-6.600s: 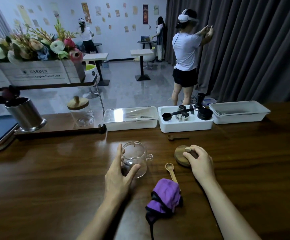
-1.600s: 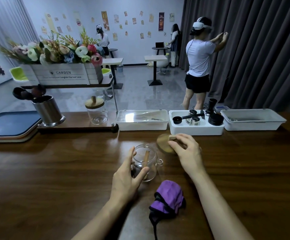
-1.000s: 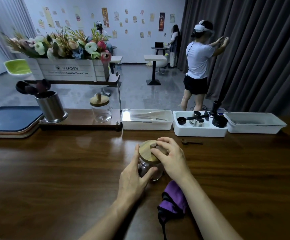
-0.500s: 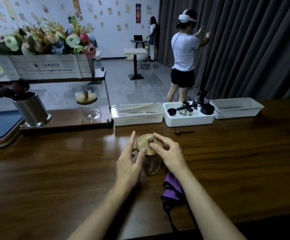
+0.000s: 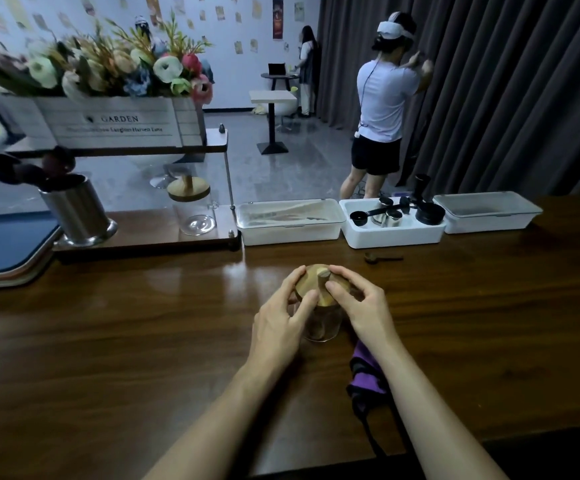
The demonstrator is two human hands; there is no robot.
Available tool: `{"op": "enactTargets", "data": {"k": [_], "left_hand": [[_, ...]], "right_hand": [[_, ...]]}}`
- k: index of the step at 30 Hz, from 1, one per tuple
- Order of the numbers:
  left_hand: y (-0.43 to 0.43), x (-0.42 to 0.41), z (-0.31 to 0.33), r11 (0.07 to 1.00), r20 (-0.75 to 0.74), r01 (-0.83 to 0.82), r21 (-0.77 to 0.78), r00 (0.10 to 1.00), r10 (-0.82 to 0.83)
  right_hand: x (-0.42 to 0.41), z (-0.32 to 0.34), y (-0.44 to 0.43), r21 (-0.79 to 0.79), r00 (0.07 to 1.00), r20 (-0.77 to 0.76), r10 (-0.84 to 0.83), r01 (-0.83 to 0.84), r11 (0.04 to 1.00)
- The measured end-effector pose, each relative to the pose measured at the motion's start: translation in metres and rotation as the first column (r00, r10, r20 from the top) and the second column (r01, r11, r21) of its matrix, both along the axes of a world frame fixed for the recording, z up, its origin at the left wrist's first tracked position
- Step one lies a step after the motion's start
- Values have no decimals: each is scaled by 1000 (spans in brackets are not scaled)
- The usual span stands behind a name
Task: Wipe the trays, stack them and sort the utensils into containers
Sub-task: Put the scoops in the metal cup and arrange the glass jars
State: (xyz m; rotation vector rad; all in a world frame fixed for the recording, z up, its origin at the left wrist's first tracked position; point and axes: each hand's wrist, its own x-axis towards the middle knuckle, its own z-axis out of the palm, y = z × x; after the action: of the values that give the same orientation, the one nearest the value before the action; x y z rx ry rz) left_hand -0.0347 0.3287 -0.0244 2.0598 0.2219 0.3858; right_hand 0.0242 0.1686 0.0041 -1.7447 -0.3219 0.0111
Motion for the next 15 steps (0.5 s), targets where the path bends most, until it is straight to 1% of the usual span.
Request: {"op": "enactTargets", "data": {"k": [4,8,11,15], "left_hand": [[-1,1,-1,1000,-3,-3,-13,1000,3],[-1,1,1,999,-21,-40,-27,999,39],[-1,2,2,996,-27,-79,-51,997,78],[-4,4,4,986,-36,-125,-108,992,122]], "right_hand": [[-2,-5,0,44,999,-16,36,-35,998],[-1,-6,-3,112,992,-83,100,-90,990],[2,-16,-6,109,980,-121,156,-143,984],[3,-22,-5,150,963,-203,175,-146,978]]}}
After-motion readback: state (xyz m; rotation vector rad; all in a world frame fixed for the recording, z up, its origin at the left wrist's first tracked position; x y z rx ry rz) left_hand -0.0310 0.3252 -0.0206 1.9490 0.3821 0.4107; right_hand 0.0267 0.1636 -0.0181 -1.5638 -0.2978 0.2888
